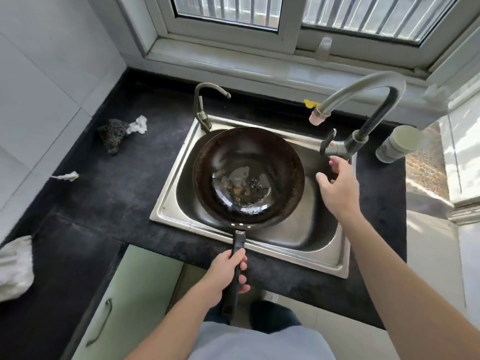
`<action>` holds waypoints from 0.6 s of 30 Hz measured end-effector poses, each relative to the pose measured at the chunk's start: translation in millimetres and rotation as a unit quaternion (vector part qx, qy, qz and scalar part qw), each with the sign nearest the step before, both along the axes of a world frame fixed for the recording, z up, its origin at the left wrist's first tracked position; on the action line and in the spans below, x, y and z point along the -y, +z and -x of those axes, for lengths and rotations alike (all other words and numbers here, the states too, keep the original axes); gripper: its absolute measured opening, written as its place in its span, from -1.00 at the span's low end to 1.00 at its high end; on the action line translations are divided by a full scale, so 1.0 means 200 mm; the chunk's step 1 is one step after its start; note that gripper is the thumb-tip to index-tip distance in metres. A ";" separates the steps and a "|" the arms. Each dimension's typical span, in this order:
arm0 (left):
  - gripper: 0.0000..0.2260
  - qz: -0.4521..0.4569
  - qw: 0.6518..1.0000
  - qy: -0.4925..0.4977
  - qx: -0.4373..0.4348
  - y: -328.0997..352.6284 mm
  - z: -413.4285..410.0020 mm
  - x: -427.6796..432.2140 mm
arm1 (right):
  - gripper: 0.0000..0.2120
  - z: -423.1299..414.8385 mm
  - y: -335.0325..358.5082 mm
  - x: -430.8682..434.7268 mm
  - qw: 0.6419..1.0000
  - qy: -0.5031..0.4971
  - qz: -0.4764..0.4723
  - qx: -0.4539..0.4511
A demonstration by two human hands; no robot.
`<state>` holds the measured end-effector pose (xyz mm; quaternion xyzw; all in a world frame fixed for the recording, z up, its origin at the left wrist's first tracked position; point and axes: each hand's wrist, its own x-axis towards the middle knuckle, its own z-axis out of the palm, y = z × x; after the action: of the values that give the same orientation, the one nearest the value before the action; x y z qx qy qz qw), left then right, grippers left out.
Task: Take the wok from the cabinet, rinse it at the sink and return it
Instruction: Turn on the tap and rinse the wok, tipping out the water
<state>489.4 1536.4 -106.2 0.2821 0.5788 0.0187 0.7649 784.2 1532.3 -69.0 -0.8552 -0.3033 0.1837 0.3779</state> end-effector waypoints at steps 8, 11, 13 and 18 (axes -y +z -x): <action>-0.71 -0.143 0.983 -0.031 -0.107 0.01 -0.06 0.08 | -0.26 -0.24 0.11 -0.25 0.995 0.084 0.053 -0.021; -0.71 -0.161 0.979 -0.037 -0.121 0.01 -0.06 0.08 | -0.29 -0.23 0.10 -0.26 0.993 0.096 0.063 -0.022; -0.71 -0.165 0.978 -0.036 -0.125 0.01 -0.06 0.08 | -0.29 -0.24 0.10 -0.25 0.992 0.105 0.069 -0.022; -0.71 -0.159 0.979 -0.038 -0.126 0.01 -0.07 0.08 | -0.27 -0.24 0.11 -0.24 0.987 0.129 0.090 0.000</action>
<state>503.1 1520.3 -103.6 0.4217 0.6489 0.0457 0.6317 831.9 1580.9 -46.4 -0.8393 -0.3939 0.2573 0.2724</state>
